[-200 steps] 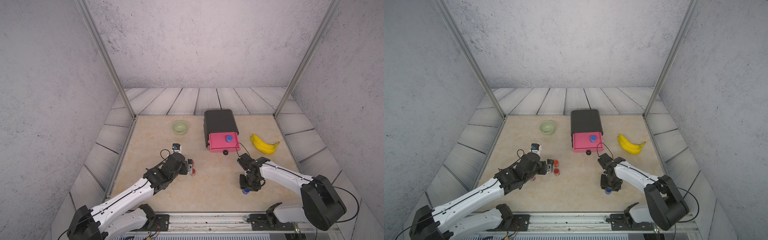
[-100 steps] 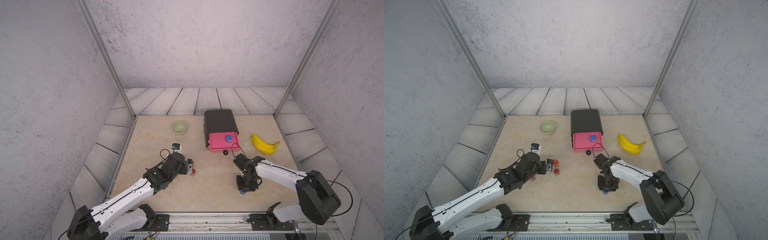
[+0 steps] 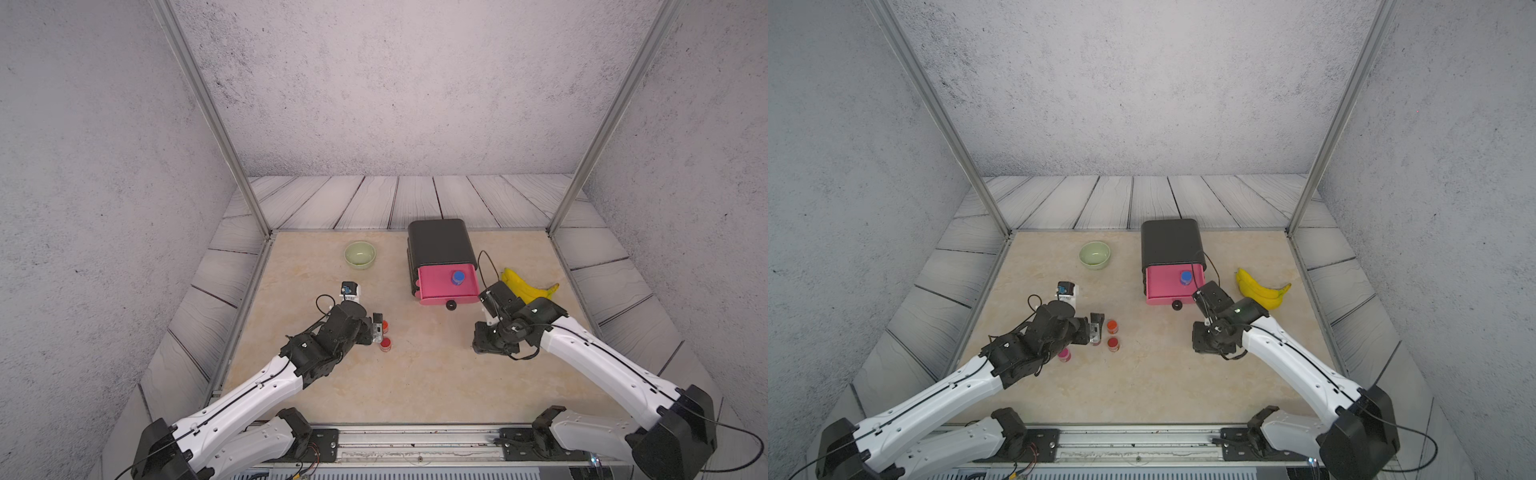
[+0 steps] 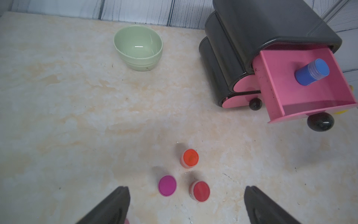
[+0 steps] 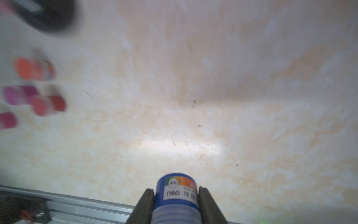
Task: Put the paint cans in the drawer according to color
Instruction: Place the paint can in the drawer.
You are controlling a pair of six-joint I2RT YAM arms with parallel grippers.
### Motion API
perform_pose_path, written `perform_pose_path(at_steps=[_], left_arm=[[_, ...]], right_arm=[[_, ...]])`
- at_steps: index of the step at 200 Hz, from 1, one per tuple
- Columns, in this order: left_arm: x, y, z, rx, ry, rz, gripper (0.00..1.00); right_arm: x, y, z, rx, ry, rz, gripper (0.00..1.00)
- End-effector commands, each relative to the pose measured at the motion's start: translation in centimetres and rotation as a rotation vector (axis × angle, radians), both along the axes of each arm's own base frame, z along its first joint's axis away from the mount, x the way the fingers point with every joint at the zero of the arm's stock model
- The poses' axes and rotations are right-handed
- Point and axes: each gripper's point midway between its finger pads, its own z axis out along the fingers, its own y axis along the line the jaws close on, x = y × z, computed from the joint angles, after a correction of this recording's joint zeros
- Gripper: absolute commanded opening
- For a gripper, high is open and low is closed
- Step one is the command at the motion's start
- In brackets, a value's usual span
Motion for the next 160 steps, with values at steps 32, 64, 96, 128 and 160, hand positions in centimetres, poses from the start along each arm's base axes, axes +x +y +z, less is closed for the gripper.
perform_pose_path(at_steps=[32,64,96,128,160], left_arm=[[0.4,0.3,1.0,0.009,-0.029,0.011,0.99],[0.0,0.6,0.7,0.017,-0.011,0.011,0.99],[-0.3,0.9,0.8,0.022,-0.012,0.003,0.99],[-0.2,0.7,1.1,0.016,-0.023,-0.003,0.99],[0.1,0.3,1.8,0.014,-0.032,-0.011,0.99]], right_arm=[[8.2,4.2,5.8,-0.032,-0.116,0.093,0.36],[12.5,6.0,4.8,-0.132,-0.053,0.127,0.36],[15.0,6.8,2.8,-0.201,-0.029,0.150,0.37],[16.4,7.2,1.4,-0.234,-0.001,0.157,0.38],[17.2,7.8,0.4,-0.232,0.012,0.165,0.41]])
